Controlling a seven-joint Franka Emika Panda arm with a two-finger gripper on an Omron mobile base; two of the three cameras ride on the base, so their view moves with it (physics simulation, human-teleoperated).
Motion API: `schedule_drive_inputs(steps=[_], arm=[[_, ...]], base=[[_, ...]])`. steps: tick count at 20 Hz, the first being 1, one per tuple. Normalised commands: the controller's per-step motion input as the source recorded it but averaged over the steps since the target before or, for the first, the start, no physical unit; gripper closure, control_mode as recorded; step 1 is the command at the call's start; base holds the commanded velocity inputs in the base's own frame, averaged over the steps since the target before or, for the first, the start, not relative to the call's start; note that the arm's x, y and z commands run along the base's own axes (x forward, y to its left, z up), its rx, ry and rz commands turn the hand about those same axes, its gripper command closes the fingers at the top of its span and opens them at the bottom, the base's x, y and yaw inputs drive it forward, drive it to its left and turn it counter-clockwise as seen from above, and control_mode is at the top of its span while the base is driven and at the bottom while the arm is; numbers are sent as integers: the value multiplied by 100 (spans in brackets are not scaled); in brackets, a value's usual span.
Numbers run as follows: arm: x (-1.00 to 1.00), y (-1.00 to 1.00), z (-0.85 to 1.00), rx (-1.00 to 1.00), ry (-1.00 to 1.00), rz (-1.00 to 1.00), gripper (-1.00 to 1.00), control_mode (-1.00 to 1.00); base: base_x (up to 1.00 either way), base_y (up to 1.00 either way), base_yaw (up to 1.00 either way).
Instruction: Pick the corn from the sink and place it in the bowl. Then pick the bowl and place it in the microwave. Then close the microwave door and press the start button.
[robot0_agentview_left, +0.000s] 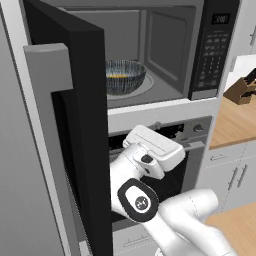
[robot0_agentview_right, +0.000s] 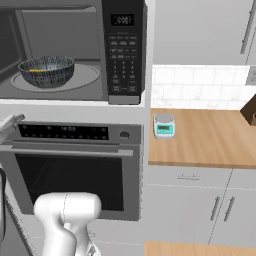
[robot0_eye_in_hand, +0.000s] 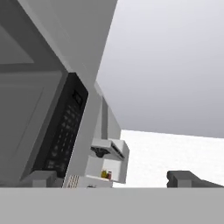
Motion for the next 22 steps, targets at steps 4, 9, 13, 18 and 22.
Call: schedule_drive_inputs(steps=[4, 9, 13, 18, 22], arm=[[0, 65, -26, -8, 0, -2, -100, -100], [0, 67, -31, -11, 0, -6, -100, -100], [0, 85, -29, -14, 4, -5, -100, -100], [2, 93, -47, -28, 13, -4, -100, -100], [16, 65, -12, -20, 20, 0, -100, -100]], base=[[0, 0, 0], [0, 0, 0], [0, 0, 0], [0, 0, 0], [0, 0, 0]])
